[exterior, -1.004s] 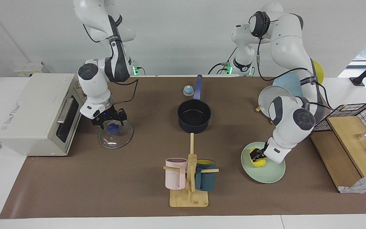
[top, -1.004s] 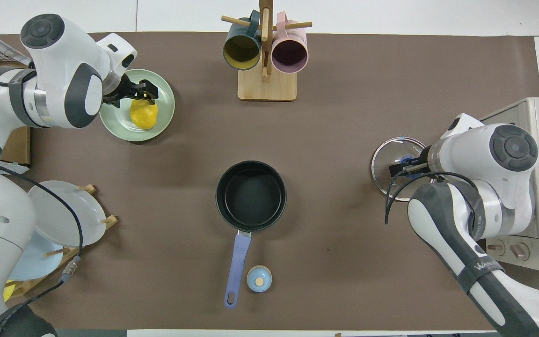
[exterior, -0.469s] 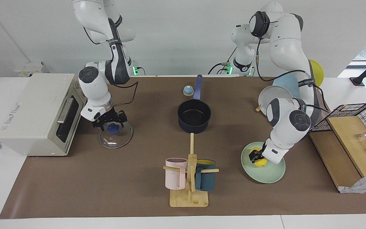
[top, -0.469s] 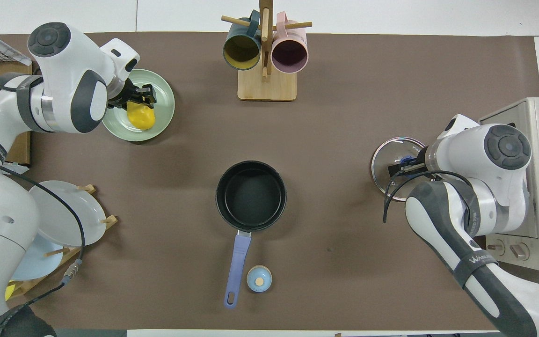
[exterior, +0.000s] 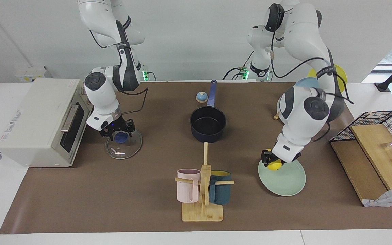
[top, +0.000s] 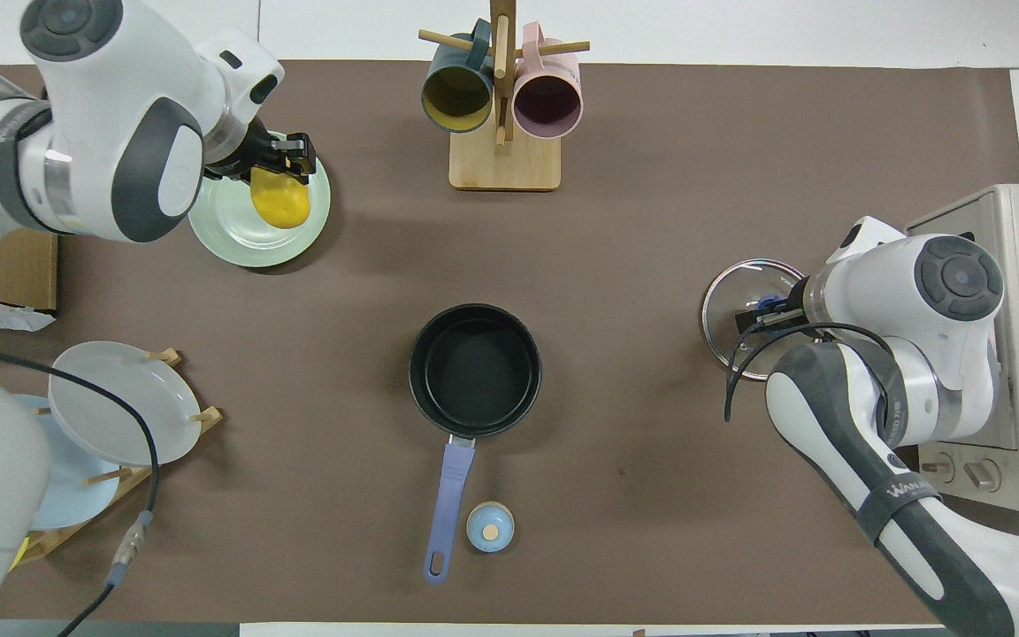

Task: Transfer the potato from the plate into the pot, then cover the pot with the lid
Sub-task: 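Carry the potato with the left gripper over the black saucepan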

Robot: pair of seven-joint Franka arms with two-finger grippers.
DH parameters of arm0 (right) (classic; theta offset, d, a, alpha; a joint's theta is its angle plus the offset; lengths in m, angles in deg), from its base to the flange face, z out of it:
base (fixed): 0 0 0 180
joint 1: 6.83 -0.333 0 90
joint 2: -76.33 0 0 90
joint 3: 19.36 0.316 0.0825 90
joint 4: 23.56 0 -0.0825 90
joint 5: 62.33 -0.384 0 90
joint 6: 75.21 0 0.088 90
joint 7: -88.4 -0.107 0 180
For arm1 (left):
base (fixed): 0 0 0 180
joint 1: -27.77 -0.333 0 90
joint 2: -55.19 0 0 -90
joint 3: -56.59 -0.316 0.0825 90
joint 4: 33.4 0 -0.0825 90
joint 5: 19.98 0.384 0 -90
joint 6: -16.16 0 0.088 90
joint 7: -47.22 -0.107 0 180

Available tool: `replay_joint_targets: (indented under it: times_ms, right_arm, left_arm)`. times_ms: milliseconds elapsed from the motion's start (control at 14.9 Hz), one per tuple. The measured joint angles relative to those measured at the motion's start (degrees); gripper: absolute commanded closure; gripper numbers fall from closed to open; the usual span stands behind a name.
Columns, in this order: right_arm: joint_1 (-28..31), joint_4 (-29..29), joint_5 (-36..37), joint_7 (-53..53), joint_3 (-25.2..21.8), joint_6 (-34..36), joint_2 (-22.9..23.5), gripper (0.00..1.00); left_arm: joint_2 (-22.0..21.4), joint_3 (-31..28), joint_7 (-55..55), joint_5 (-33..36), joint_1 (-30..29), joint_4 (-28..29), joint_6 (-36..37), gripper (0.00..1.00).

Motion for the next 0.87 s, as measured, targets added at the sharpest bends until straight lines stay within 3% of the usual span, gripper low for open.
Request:
replay_joint_targets:
  times_ms: [134,268,469,603,871]
  right_arm:
    - [0.0,0.0,0.0,0.0,0.0,-0.01,0.0,0.12]
    - [0.0,-0.07,0.0,0.0,0.0,-0.02,0.0,0.16]
    - [0.0,-0.29,0.0,0.01,0.0,-0.02,0.01,0.19]
    - [0.0,-0.36,0.0,0.01,0.0,-0.02,0.01,0.22]
    - [0.0,-0.4,0.0,0.02,-0.01,-0.03,-0.04,0.52]
  left_arm:
    - [-7.2,0.17,3.16,-0.16,2.99,0.53,7.93,1.0]
    - [-12.6,0.29,9.01,-0.22,7.89,4.62,9.85,1.0]
    - [-17.28,0.46,18.02,-0.22,16.83,18.12,-2.45,1.0]
    - [-18.09,0.49,20.93,-0.23,21.11,27.07,-11.66,1.0]
    - [-17.14,0.37,21.78,-0.22,23.25,35.11,-19.95,1.0]
